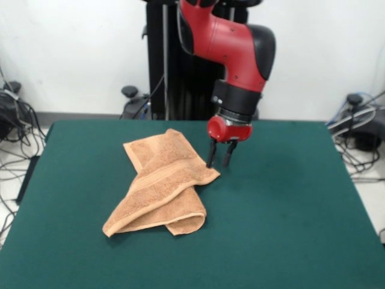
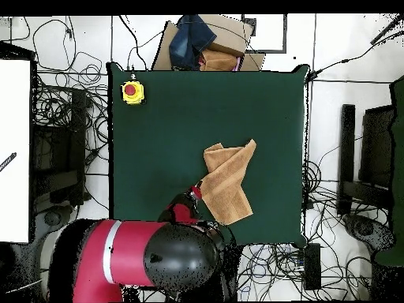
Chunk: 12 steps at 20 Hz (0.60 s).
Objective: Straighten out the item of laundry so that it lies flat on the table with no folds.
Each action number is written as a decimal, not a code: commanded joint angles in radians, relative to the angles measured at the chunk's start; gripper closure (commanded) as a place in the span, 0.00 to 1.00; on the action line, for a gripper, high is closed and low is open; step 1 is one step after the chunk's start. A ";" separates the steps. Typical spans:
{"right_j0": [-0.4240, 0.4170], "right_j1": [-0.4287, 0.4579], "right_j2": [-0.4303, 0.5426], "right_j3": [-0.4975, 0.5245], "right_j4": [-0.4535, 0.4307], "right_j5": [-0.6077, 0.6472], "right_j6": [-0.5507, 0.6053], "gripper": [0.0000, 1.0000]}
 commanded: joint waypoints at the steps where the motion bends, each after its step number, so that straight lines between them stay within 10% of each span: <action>1: -0.012 0.046 0.013 -0.051 0.061 0.048 0.253 0.00; 12: 0.010 0.070 0.012 -0.073 0.064 0.018 0.251 0.00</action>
